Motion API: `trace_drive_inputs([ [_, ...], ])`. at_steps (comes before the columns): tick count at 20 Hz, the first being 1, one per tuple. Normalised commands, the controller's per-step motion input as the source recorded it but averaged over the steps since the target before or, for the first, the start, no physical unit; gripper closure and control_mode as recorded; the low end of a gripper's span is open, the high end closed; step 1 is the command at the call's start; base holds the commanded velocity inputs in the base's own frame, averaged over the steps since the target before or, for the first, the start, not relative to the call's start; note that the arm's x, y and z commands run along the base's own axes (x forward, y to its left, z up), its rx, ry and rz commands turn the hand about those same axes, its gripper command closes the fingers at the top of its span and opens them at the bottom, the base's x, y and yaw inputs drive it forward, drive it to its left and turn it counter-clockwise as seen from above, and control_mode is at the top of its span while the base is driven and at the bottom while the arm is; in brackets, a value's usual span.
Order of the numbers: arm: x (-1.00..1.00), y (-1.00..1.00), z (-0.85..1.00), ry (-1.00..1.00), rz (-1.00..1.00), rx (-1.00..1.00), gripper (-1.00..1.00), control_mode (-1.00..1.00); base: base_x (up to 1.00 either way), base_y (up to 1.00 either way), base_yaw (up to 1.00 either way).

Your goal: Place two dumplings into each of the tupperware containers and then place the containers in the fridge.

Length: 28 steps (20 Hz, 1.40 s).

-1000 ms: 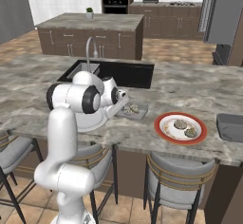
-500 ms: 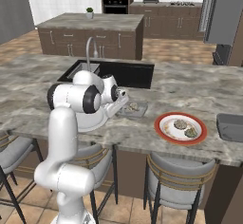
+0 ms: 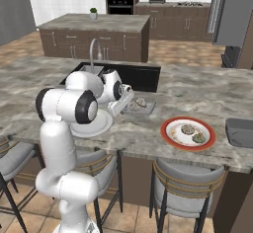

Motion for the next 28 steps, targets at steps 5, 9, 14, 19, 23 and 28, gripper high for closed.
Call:
trace_drive_inputs([
  [5, -1.0, 0.0, 0.73, -0.34, 0.13, 0.13, 1.0, -1.0, 0.0, 0.0, 0.0],
  [9, -1.0, 0.03, 0.64, -0.15, 0.19, 0.01, 1.0, -1.0, 0.0, 0.0, 0.0],
  [14, -1.0, 0.15, 0.53, 0.0, 0.18, 0.0, 1.0, -1.0, 0.0, 0.0, 0.0],
  [19, -1.0, 0.48, 0.44, 0.01, 0.14, 0.0, 1.0, -1.0, 0.0, 0.0, 0.0],
  [23, -1.0, 0.71, 0.22, 0.07, 0.07, -0.02, 1.0, -1.0, 0.0, 0.0, 0.0],
  [28, -1.0, 0.41, 0.01, 0.02, 0.0, 0.0, 1.0, -1.0, 0.0, 0.0, 0.0],
])
